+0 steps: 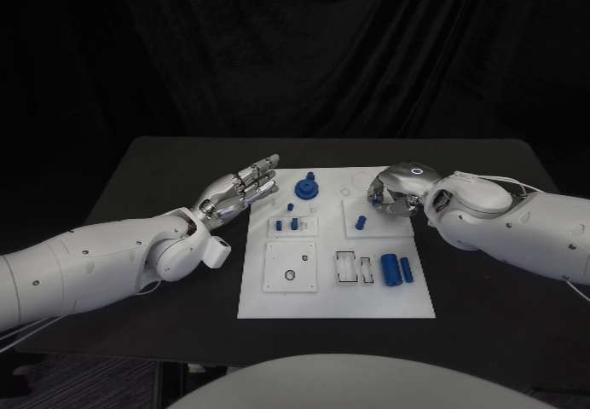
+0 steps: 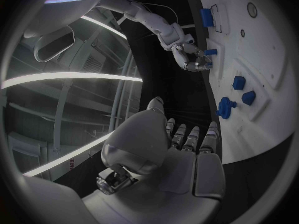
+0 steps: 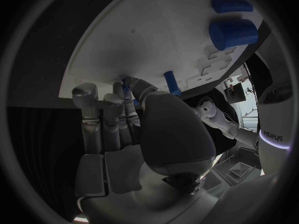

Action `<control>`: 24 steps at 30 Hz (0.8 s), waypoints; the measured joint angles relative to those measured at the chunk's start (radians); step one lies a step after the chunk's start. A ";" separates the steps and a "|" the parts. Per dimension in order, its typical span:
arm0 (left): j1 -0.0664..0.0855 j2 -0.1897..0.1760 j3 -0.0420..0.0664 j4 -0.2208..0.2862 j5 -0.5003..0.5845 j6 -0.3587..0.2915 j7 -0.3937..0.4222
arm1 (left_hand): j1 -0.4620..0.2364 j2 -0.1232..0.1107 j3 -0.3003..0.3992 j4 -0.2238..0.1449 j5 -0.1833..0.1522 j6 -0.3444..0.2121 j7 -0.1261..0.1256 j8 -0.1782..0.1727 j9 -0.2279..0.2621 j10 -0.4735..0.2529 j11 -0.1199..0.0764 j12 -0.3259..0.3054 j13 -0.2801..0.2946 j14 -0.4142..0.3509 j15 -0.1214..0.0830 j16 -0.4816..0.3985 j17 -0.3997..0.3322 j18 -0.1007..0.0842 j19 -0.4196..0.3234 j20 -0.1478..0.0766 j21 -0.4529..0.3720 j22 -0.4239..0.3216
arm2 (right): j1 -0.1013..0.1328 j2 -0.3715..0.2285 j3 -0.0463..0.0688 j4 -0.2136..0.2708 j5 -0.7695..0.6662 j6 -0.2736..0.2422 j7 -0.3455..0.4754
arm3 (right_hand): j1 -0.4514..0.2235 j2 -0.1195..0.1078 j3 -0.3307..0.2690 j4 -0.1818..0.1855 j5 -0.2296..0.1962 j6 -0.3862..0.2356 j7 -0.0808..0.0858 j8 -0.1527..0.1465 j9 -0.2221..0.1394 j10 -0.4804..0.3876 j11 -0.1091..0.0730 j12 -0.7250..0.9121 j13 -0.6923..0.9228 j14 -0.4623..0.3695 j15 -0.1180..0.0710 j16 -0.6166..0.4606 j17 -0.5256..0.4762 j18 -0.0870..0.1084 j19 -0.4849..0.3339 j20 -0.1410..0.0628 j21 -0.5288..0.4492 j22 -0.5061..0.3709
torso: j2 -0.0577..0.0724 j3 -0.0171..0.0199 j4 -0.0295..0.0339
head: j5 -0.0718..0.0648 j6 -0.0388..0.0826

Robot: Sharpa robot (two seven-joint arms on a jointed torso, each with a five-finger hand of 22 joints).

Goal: Assemble the parts on the task board

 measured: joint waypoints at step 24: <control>0.000 0.002 0.000 -0.005 0.000 -0.002 0.000 | 0.000 0.000 0.000 0.000 0.000 -0.010 0.061 0.000 -0.001 0.007 0.025 0.016 0.001 -0.013 -0.006 0.000 -0.001 0.000 0.000 0.000 0.000 -0.029 | 0.122 -0.084 0.000 0.181 -0.001 -0.047 0.005 | 0.017 0.004 -0.007 -0.007 -0.030 0.010 -0.001 0.012 0.030 0.016 -0.002 -0.033 -0.008 0.015 -0.007 0.007 0.017 0.000 0.014 -0.007 0.046 0.000 | 0.000 0.0003 -0.0002 | 0.010 0.000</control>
